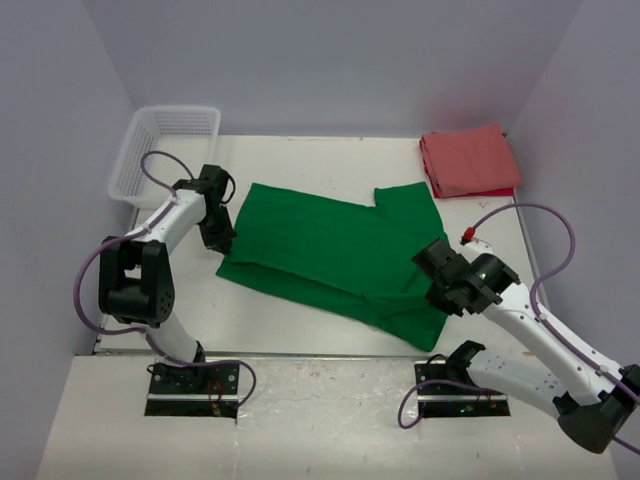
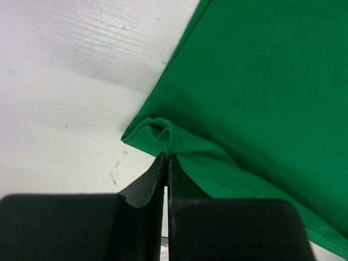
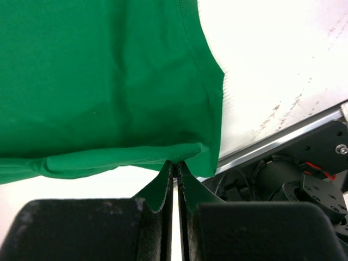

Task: Fold and stack the t-shirts
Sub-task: Fold the flattened tshirt in 1/3 of the way

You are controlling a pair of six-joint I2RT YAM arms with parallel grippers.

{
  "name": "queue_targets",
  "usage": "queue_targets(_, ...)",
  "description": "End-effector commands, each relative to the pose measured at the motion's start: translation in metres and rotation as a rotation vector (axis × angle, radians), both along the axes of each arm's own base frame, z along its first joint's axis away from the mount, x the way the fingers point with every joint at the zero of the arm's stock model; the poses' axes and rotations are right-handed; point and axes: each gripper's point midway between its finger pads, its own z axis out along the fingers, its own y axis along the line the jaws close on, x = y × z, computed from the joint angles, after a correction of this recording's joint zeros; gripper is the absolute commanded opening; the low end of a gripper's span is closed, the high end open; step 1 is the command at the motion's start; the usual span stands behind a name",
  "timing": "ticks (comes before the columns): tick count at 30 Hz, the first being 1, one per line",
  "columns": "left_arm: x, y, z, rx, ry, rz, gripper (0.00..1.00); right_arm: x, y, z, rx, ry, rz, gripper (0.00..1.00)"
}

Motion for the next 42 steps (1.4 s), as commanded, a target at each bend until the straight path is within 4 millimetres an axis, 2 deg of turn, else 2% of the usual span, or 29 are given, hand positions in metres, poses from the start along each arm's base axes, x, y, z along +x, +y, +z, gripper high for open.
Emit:
queue_targets(1, 0.015, -0.001, 0.000, 0.001, -0.036, -0.028, 0.00, -0.005, -0.009, -0.002, -0.072, 0.062, 0.019, 0.00)
queue_targets(7, 0.023, -0.001, -0.004, 0.007, -0.040, -0.036, 0.00, 0.002, -0.003, -0.009, -0.082, 0.077, 0.044, 0.00)
queue_targets(10, 0.030, -0.009, -0.007, -0.030, -0.055, -0.054, 0.00, 0.009, -0.003, -0.012, -0.108, 0.085, 0.047, 0.00)
queue_targets(13, 0.039, -0.013, -0.003, -0.049, -0.090, -0.063, 0.02, 0.022, -0.002, -0.014, -0.132, 0.082, 0.053, 0.00)
queue_targets(14, 0.042, -0.011, -0.002, -0.039, -0.094, -0.060, 0.06, 0.028, 0.000, -0.016, -0.148, 0.080, 0.055, 0.00)
queue_targets(16, 0.053, -0.011, 0.003, -0.031, -0.127, -0.057, 0.19, 0.038, 0.000, -0.015, -0.171, 0.079, 0.057, 0.00)
queue_targets(18, 0.058, -0.012, 0.009, -0.034, -0.144, -0.050, 0.52, 0.048, 0.001, -0.021, -0.210, 0.098, 0.059, 0.02)
queue_targets(19, 0.067, -0.014, 0.019, -0.047, -0.189, -0.051, 0.64, 0.051, 0.003, -0.023, -0.216, 0.106, 0.062, 0.02)
queue_targets(20, 0.070, -0.015, 0.024, -0.044, -0.216, -0.051, 0.70, 0.055, 0.005, -0.025, -0.219, 0.104, 0.064, 0.03)
queue_targets(21, 0.072, -0.015, 0.030, -0.039, -0.242, -0.048, 0.85, 0.058, 0.007, -0.031, -0.235, 0.125, 0.067, 0.03)
queue_targets(23, 0.076, -0.013, 0.045, -0.023, -0.314, -0.056, 0.97, 0.063, 0.008, -0.036, -0.244, 0.125, 0.068, 0.02)
queue_targets(24, 0.074, -0.009, 0.049, 0.003, -0.321, -0.042, 0.98, 0.063, 0.008, -0.039, -0.253, 0.138, 0.065, 0.02)
queue_targets(25, 0.071, -0.003, 0.062, 0.033, -0.358, -0.022, 0.98, 0.064, 0.009, -0.041, -0.257, 0.139, 0.069, 0.02)
queue_targets(27, 0.060, 0.000, 0.073, 0.056, -0.395, -0.023, 0.99, 0.065, 0.009, -0.043, -0.262, 0.142, 0.074, 0.01)
queue_targets(30, 0.044, -0.008, 0.072, 0.008, -0.385, -0.053, 0.97, 0.070, 0.008, -0.042, -0.259, 0.131, 0.065, 0.01)
queue_targets(35, 0.020, -0.032, 0.050, -0.099, -0.359, -0.113, 0.90, 0.076, 0.004, -0.040, -0.263, 0.126, 0.053, 0.02)
queue_targets(40, 0.006, -0.040, 0.022, -0.148, -0.295, -0.134, 0.88, 0.084, -0.004, -0.045, -0.277, 0.151, 0.034, 0.03)
queue_targets(42, 0.001, -0.043, 0.010, -0.168, -0.270, -0.141, 0.88, 0.090, -0.008, -0.052, -0.288, 0.165, 0.044, 0.08)
